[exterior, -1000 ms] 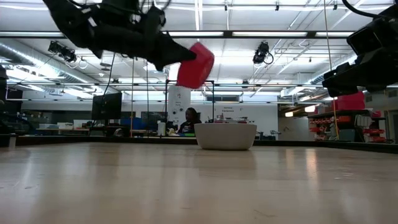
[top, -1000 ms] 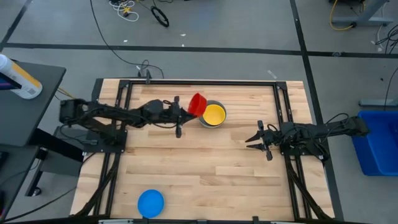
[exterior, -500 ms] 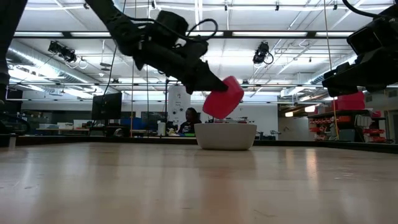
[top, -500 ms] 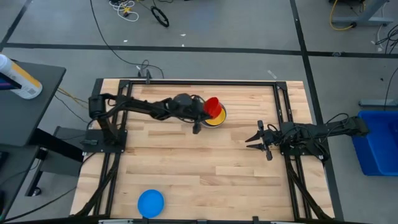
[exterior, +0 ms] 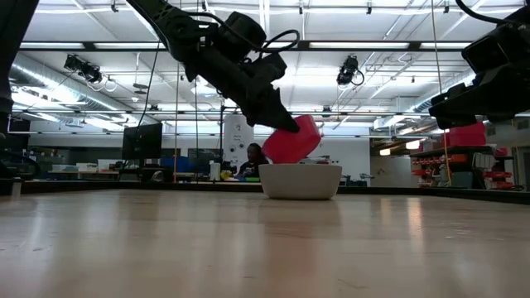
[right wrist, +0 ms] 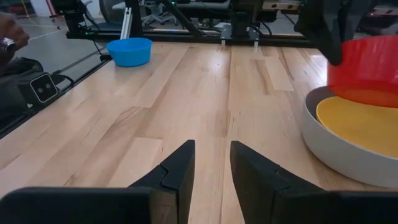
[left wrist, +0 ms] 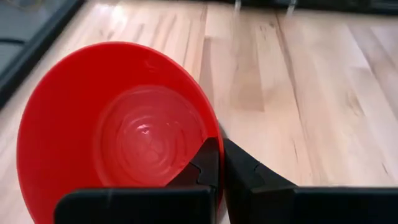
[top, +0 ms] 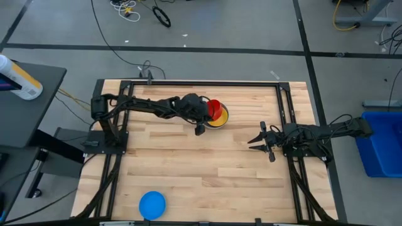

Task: Nest bowls inside each other
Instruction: Stack the red bowl on top of the yellow bowl

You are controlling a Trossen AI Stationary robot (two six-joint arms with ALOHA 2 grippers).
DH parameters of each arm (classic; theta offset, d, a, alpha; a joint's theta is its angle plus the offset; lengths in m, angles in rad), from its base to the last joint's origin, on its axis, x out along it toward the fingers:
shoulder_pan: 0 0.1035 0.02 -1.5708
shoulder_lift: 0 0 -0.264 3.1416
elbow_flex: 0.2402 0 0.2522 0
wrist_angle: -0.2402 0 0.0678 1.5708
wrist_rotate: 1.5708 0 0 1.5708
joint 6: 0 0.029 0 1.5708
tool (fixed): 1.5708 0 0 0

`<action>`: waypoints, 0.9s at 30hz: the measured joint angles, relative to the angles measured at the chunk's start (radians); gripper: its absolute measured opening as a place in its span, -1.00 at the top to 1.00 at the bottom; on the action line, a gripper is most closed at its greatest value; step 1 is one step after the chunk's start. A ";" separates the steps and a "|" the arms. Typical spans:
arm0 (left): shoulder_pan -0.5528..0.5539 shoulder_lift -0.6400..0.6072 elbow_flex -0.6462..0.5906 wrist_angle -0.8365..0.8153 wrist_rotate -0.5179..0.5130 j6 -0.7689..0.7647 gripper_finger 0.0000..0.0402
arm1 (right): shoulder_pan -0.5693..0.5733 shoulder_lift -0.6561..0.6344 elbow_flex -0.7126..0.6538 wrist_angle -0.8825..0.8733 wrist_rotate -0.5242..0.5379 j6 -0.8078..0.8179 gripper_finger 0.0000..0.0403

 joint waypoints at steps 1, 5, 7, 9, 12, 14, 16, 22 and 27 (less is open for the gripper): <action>0.000 0.000 0.006 -0.022 0.000 0.001 0.97 | 0.000 0.000 0.000 0.000 0.000 0.000 0.44; 0.000 0.000 0.043 -0.071 -0.003 0.021 0.97 | 0.000 0.000 0.000 0.001 0.000 0.000 0.44; 0.000 0.000 0.051 -0.087 -0.009 0.024 0.97 | 0.000 0.000 0.000 0.001 0.000 0.000 0.45; 0.000 0.000 0.066 -0.121 -0.011 0.030 0.97 | 0.000 0.000 0.000 0.002 0.000 0.000 0.45; 0.000 0.002 0.105 -0.187 -0.035 0.053 0.97 | 0.000 0.000 0.000 0.002 0.000 0.000 0.44; -0.006 0.032 0.149 -0.234 -0.056 0.069 0.97 | 0.000 0.000 0.000 0.002 0.000 0.000 0.44; -0.008 0.064 0.198 -0.328 -0.072 0.089 0.97 | 0.000 0.000 0.000 0.004 0.001 0.000 0.44; -0.037 0.222 0.434 -0.533 -0.166 0.154 0.97 | 0.000 -0.001 0.000 0.003 -0.008 0.003 0.45; -0.048 0.266 0.540 -0.636 -0.178 0.164 0.97 | 0.000 0.005 0.001 0.005 -0.020 0.004 0.44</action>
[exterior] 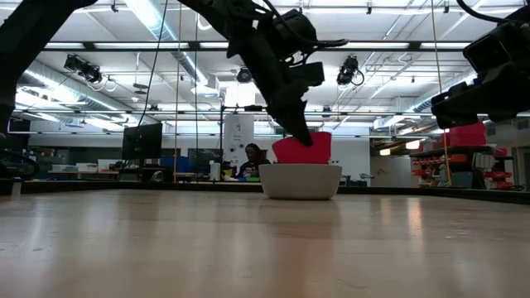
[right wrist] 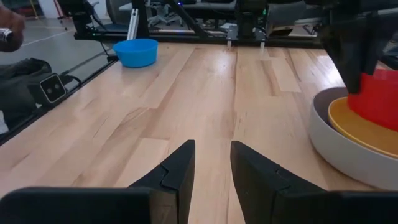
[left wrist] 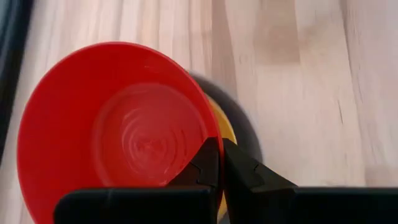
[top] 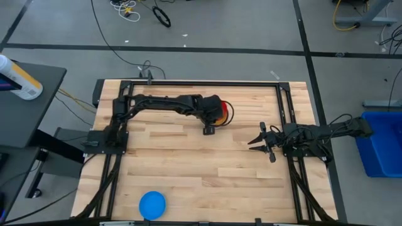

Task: Nest bowls inside each other
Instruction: Stack the red bowl on top of the yellow bowl

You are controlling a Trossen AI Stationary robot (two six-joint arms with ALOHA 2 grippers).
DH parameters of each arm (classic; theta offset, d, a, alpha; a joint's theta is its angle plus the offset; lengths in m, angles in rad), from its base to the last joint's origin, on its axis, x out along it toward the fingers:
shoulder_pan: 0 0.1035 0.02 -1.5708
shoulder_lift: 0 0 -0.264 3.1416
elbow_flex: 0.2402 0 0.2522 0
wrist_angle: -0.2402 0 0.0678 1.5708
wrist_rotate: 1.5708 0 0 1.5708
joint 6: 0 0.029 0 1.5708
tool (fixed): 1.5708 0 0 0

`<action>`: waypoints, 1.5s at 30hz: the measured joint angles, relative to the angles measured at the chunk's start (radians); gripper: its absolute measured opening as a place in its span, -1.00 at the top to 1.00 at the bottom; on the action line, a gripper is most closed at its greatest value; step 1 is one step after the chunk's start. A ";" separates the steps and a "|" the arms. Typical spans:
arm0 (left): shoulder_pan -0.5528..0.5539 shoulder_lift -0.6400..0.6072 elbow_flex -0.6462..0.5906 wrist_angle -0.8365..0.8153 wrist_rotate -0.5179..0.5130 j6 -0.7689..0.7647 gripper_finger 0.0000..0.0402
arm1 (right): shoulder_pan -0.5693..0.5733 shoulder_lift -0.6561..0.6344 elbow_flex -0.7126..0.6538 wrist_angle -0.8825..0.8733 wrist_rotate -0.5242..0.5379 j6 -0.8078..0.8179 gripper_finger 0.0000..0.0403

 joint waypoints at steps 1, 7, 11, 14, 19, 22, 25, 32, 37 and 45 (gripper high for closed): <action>-0.003 0.002 0.005 -0.014 -0.002 0.001 0.97 | 0.000 0.000 0.000 0.000 0.000 0.000 0.45; -0.006 0.011 0.010 -0.037 0.013 0.001 0.97 | 0.000 0.001 0.000 -0.001 0.001 0.000 0.45; -0.006 0.011 0.010 -0.051 0.019 0.001 0.97 | 0.000 0.001 0.000 -0.001 0.001 0.000 0.44; -0.009 0.011 0.010 -0.057 0.010 0.004 0.97 | 0.000 0.001 0.000 -0.001 0.001 0.000 0.45; -0.021 0.011 0.010 -0.059 -0.041 0.017 0.97 | 0.000 0.001 0.000 -0.001 0.001 0.000 0.44; -0.027 0.011 0.012 -0.067 -0.046 0.017 0.97 | 0.000 0.001 0.000 0.000 0.001 0.000 0.44; -0.033 0.011 0.026 -0.079 -0.052 0.016 0.97 | 0.000 0.001 0.000 0.000 0.002 0.000 0.45; -0.030 0.011 0.067 -0.120 -0.049 0.019 0.97 | 0.000 0.001 0.000 0.000 0.001 0.001 0.44; -0.030 0.011 0.067 -0.119 0.000 0.024 0.97 | 0.000 0.001 0.000 -0.001 0.001 0.001 0.43; -0.030 0.011 0.067 -0.108 -0.005 0.035 0.97 | 0.000 0.001 0.000 -0.001 0.001 0.019 0.43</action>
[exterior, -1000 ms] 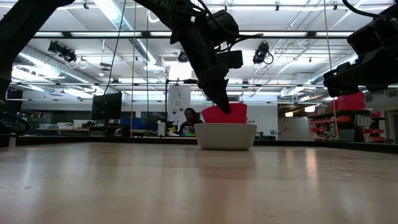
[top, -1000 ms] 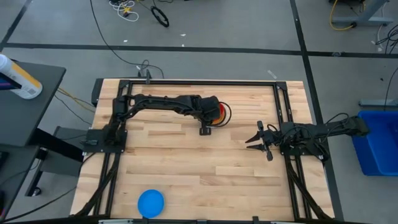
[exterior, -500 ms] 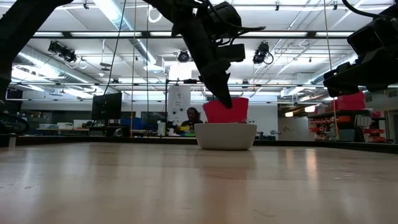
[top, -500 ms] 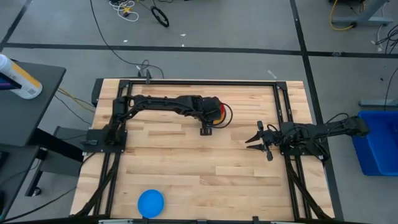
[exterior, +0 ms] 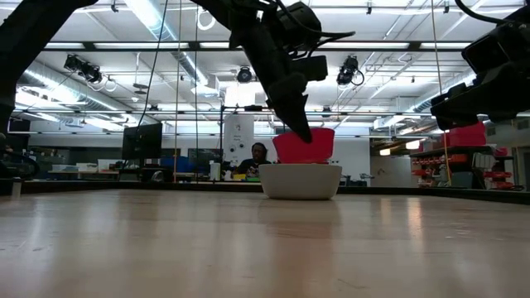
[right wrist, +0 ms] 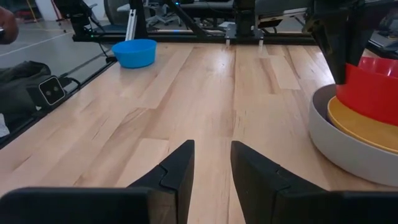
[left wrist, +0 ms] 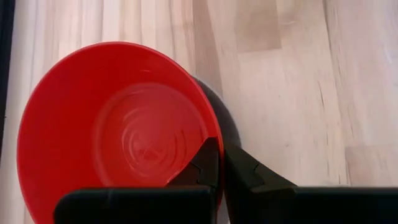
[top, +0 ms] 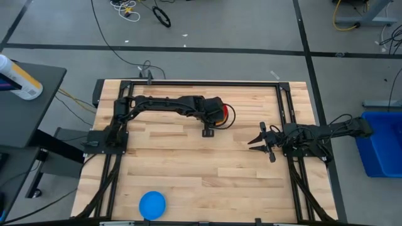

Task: Nest bowls inside each other
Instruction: Stack the red bowl on top of the yellow bowl, then stack the light blue bowl on top of the red bowl

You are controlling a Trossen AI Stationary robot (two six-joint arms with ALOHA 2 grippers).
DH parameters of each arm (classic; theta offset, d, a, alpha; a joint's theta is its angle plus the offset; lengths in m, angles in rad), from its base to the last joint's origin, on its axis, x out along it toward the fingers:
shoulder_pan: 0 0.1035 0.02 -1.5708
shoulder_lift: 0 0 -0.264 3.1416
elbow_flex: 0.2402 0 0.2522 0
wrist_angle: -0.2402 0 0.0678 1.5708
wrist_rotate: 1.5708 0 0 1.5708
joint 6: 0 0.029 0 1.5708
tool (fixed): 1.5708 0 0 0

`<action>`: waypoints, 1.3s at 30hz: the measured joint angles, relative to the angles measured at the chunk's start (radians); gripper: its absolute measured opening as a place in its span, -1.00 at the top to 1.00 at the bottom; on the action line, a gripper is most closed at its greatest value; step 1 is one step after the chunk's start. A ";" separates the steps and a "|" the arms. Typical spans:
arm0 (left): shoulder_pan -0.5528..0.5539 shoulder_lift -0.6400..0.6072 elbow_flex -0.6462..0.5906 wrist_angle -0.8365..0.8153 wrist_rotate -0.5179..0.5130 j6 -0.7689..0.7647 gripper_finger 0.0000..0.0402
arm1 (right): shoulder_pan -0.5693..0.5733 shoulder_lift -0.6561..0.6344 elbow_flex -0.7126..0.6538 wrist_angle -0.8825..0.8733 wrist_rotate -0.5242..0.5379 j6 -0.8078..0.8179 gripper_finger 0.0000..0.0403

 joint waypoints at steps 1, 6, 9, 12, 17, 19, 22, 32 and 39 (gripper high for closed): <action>0.000 0.000 -0.002 0.005 0.000 0.000 0.97 | 0.000 0.000 0.000 0.000 0.000 0.000 0.43; 0.002 0.000 -0.028 0.035 0.031 0.001 0.97 | 0.000 0.000 0.000 0.000 0.000 0.000 0.42; 0.002 0.000 -0.047 0.048 0.029 -0.004 0.97 | 0.000 0.000 0.000 0.000 0.000 0.000 0.42; 0.002 0.000 -0.055 0.044 0.014 -0.012 0.97 | 0.000 0.000 0.000 0.000 0.000 0.000 0.42; 0.004 0.000 -0.055 0.044 0.011 -0.011 0.97 | 0.000 0.000 0.000 0.000 0.000 0.000 0.41; 0.009 0.000 -0.055 0.045 0.014 -0.013 0.97 | 0.000 0.000 0.000 0.000 0.000 0.000 0.41; 0.019 0.000 -0.055 0.049 0.013 -0.021 0.97 | 0.000 0.000 0.000 0.000 -0.001 0.006 0.42; 0.020 0.000 -0.055 0.067 0.056 -0.017 0.57 | 0.000 0.000 0.000 0.000 -0.002 0.006 0.40; 0.021 0.000 -0.055 0.074 0.060 -0.020 0.28 | 0.000 0.000 0.000 0.000 -0.003 0.007 0.39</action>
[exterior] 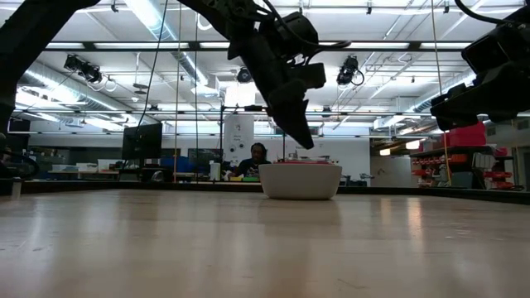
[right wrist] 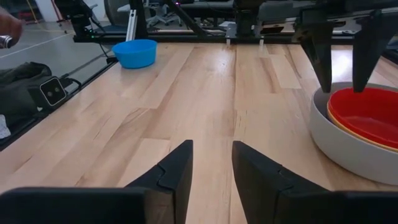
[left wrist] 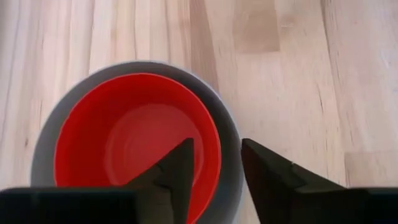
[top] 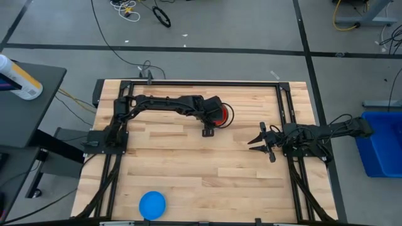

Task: Nest bowls inside each other
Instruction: Stack the light blue bowl on top of the red bowl

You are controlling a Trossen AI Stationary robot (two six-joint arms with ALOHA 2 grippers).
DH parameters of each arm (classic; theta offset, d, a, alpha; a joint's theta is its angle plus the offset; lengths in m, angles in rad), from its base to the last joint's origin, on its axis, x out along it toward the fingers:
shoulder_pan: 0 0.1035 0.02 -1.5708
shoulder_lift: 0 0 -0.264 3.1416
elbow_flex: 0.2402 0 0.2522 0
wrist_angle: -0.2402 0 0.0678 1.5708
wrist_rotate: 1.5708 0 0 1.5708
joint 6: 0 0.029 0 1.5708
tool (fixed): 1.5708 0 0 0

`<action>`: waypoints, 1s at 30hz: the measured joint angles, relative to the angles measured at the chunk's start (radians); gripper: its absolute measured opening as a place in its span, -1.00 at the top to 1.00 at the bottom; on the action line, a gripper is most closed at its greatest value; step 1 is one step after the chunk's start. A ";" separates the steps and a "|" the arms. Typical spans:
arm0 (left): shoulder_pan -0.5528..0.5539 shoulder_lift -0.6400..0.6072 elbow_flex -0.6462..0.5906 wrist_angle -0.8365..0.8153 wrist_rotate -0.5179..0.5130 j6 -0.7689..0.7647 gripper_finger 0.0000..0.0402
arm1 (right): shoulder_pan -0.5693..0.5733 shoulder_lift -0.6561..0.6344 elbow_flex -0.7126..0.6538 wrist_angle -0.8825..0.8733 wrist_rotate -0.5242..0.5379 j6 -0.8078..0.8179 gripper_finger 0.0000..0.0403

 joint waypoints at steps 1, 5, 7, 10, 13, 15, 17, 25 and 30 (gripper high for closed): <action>0.000 0.000 0.000 0.003 0.000 0.001 0.23 | 0.000 0.000 0.000 0.000 0.000 0.000 0.39; -0.010 -0.007 0.000 -0.005 -0.023 0.031 0.06 | 0.000 0.000 0.000 0.000 0.000 0.000 0.39; -0.016 -0.026 0.000 -0.025 -0.047 0.036 -0.02 | 0.000 0.000 0.000 0.000 -0.005 0.000 0.39; -0.029 -0.074 0.000 -0.074 -0.080 0.038 -0.11 | 0.000 0.000 0.000 0.000 -0.007 0.000 0.39; -0.052 -0.141 -0.001 -0.128 -0.106 0.024 -0.17 | 0.000 0.000 0.000 0.000 -0.007 0.001 0.38; -0.076 -0.197 0.000 -0.159 -0.117 -0.002 -0.18 | 0.000 0.000 0.000 0.000 -0.007 0.016 0.37; -0.113 -0.253 -0.009 -0.202 -0.120 -0.041 -0.18 | 0.000 0.001 0.000 0.000 -0.018 0.026 0.38; -0.368 -0.443 -0.227 -0.319 -0.233 -0.274 -0.19 | 0.001 0.001 0.000 0.016 -0.086 0.040 0.36; -0.539 -0.539 -0.391 -0.336 -0.229 -0.570 -0.18 | 0.001 0.001 0.000 0.025 -0.085 0.042 0.36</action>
